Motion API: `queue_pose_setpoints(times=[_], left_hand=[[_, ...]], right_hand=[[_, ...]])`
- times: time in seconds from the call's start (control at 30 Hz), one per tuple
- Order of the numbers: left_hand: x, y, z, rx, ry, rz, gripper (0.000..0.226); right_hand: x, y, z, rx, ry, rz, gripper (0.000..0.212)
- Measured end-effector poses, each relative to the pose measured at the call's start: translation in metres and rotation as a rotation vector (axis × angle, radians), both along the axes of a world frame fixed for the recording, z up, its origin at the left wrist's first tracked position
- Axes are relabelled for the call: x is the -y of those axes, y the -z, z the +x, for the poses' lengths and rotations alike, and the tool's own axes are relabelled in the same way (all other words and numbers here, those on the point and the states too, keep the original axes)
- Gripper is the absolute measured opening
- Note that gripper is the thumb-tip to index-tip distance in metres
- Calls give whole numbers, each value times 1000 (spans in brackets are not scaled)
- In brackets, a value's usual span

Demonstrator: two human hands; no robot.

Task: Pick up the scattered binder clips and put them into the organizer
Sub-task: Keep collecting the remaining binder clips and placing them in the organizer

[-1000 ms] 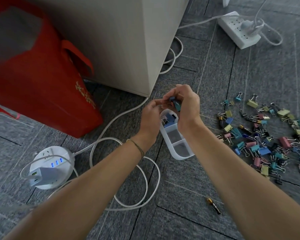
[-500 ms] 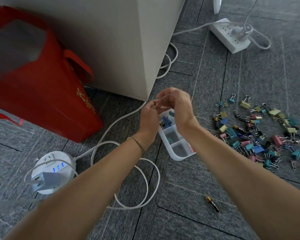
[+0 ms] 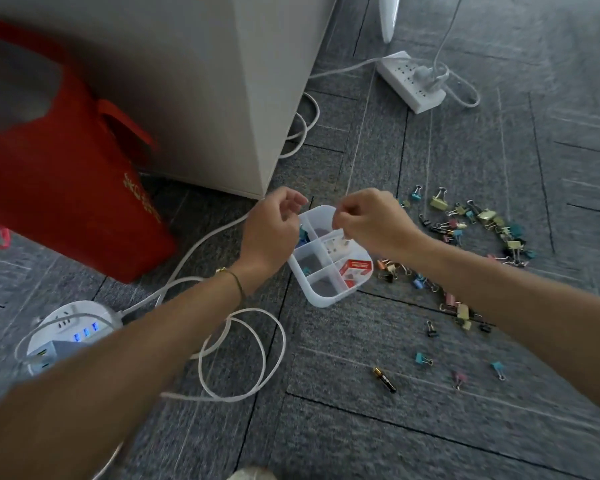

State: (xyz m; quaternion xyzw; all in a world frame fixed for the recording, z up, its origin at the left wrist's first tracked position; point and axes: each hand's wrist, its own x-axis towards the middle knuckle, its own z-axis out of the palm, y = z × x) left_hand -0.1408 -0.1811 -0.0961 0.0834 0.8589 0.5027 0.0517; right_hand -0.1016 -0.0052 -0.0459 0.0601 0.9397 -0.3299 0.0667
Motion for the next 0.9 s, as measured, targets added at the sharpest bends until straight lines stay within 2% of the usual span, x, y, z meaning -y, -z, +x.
queue_pose_setpoints(times=[0.13, 0.33, 0.43, 0.5, 0.67, 0.83, 0.9], left_hand=[[-27, -26, -2, -103, 256, -182, 27], [-92, -64, -1, -44, 490, -534, 27], [-126, -79, 8, 67, 520, -668, 28], [-140, -82, 15, 101, 516, -686, 28], [-146, -66, 13, 68, 607, -770, 27], [-145, -35, -5, -3, 726, -982, 16], [-142, -28, -10, 36, 764, -1034, 14]], right_hand=[[-51, -26, 3, 21, -60, 186, 18], [-111, -36, -4, 126, -50, 406, 20], [-127, -26, 1, 170, 64, 388, 20], [-130, -17, 5, 211, 115, 365, 20], [-131, -7, 3, 220, 109, 366, 23], [-133, 7, 9, 248, 92, 348, 19], [-136, 16, 13, 263, 71, 345, 20]])
